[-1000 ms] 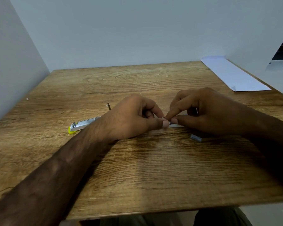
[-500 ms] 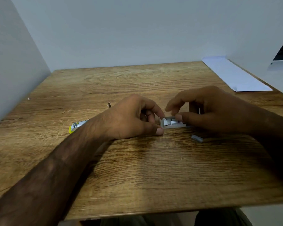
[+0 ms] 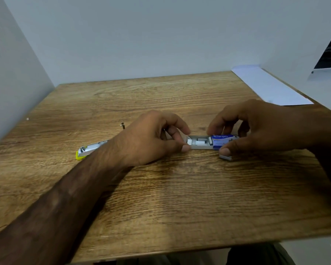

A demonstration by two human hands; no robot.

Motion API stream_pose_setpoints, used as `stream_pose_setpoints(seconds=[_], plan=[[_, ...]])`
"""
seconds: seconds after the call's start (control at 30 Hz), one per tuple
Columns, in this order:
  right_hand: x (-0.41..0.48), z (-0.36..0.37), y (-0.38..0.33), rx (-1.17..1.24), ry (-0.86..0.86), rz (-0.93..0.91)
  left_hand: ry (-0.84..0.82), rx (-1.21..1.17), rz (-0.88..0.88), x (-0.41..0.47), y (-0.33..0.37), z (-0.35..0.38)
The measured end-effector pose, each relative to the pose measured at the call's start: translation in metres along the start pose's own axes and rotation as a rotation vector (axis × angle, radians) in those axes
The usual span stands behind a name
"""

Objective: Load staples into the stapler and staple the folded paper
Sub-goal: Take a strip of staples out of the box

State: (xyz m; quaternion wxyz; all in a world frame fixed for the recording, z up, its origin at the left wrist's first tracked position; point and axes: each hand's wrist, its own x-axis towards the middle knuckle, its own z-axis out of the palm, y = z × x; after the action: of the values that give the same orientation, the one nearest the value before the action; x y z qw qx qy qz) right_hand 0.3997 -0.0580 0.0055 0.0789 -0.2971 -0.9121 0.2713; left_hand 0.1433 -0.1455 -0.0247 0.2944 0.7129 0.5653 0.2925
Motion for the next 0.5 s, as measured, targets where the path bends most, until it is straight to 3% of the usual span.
stream_pose_setpoints(seconds=[0.23, 0.5], plan=[[0.005, 0.006, 0.000, 0.019, 0.061, -0.025, 0.055, 0.133, 0.062, -0.002, 0.003, 0.006], [0.009, 0.015, -0.006, 0.069, 0.117, -0.056, 0.116, 0.123, 0.036, -0.001, 0.008, 0.011]])
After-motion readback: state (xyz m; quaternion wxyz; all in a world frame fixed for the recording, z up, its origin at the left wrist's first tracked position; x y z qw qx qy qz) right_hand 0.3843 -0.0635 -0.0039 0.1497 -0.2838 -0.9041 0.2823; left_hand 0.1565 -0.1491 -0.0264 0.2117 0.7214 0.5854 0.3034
